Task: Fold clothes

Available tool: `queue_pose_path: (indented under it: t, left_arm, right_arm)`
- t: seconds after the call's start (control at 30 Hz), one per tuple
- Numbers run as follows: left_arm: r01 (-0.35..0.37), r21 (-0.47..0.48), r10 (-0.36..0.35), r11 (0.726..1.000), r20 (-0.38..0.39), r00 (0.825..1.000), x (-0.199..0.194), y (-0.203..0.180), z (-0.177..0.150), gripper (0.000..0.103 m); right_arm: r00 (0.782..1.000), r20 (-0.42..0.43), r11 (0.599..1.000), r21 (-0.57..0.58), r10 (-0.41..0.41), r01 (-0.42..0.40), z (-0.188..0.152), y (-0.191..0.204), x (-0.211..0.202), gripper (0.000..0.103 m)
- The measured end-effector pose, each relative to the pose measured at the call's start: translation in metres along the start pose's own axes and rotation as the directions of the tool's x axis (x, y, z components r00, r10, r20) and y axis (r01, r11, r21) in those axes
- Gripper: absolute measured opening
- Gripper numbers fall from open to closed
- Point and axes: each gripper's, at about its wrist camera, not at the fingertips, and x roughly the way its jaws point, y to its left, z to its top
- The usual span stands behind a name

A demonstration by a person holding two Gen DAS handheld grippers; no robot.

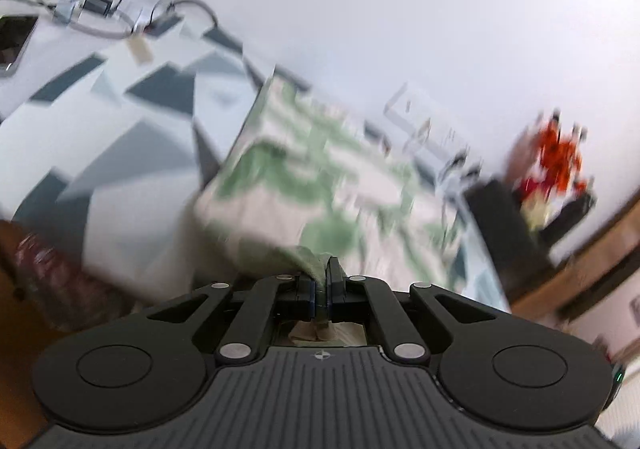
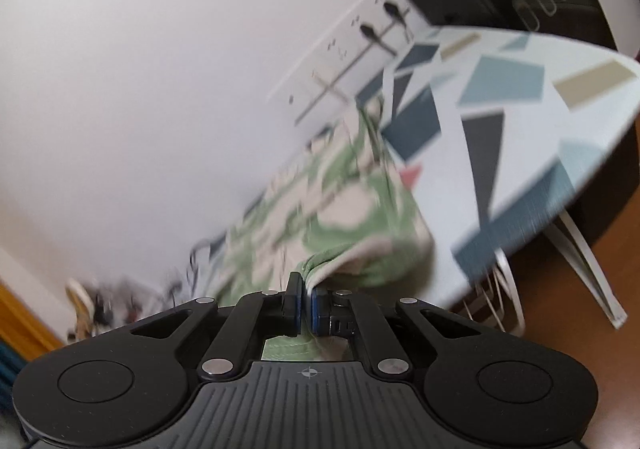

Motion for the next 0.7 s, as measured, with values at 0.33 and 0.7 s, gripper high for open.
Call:
queue_pose_path:
  t: [0.33, 0.7]
  left_arm:
    - [-0.021, 0.021, 0.018, 1.0, 0.151, 0.988, 0.049, -0.023, 0.092, 0.005]
    - [-0.043, 0.117, 0.02, 0.992, 0.186, 0.982, 0.177, -0.031, 0.204, 0.005]
  right_arm:
    - [0.997, 0.081, 0.999, -0.046, 0.016, -0.012, 0.078, 0.036, 0.062, 0.004]
    - [0.992, 0.112, 0.996, -0.056, -0.062, 0.068, 0.156, 0.055, 0.179, 0.004]
